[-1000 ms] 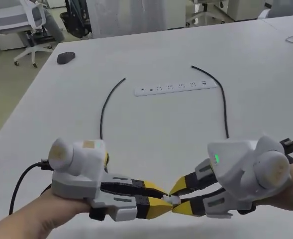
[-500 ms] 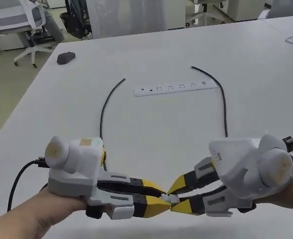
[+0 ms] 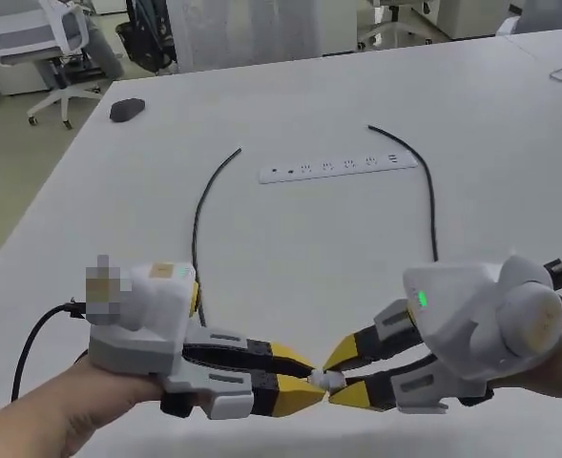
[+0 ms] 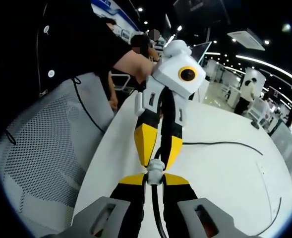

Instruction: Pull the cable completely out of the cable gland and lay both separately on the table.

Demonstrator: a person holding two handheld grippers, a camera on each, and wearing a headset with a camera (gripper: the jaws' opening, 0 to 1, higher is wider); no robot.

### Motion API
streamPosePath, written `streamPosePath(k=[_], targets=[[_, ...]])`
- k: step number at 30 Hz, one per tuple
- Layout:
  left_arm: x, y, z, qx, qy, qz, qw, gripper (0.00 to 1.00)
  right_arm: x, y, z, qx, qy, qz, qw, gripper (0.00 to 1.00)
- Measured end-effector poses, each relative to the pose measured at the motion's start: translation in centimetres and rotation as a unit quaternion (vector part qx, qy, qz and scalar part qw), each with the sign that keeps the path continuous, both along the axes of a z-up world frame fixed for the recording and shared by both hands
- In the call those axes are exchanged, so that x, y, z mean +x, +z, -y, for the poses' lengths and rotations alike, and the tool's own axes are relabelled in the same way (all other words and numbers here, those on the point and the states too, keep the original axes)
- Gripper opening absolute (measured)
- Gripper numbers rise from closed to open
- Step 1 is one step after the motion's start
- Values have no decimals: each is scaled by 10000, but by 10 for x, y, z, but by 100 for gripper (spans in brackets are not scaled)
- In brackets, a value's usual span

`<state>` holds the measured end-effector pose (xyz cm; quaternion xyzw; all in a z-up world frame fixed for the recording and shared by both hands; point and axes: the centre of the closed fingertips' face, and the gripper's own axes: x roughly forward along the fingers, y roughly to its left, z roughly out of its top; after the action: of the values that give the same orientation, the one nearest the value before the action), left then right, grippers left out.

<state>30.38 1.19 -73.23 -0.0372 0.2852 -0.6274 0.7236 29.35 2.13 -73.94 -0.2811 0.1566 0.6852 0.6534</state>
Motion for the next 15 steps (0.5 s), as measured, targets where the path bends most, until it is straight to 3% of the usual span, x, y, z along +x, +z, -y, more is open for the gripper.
streamPosePath(k=[15], targets=[[1, 4, 0, -81, -4, 41, 10000, 16, 1, 3, -2, 90, 18, -33, 10000, 7]])
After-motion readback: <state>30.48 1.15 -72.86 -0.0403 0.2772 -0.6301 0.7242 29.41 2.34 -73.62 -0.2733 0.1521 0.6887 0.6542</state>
